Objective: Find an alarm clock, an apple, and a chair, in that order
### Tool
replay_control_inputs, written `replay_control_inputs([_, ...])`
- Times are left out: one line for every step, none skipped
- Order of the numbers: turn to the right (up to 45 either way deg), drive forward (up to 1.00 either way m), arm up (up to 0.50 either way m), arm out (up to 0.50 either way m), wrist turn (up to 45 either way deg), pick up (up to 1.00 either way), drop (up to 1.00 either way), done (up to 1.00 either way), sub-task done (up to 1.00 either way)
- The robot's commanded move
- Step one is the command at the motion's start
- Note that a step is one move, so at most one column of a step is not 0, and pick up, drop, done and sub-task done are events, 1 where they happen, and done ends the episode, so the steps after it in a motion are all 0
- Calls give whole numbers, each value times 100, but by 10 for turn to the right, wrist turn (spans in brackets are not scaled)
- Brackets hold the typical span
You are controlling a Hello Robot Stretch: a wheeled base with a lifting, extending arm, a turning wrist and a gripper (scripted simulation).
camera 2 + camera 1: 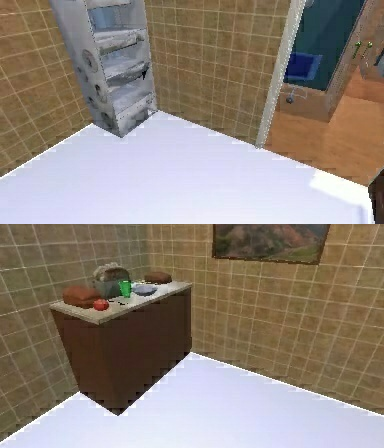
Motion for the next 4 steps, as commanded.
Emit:
replay_control_inputs([0,25,0,0,0,0,0,0,0])
replay_control_inputs([-450,0,0,0,0,0,0,0,0])
replay_control_inputs([-90,0,0,0,0,0,0,0,0])
replay_control_inputs([0,80,0,0,0,0,0,0,0])
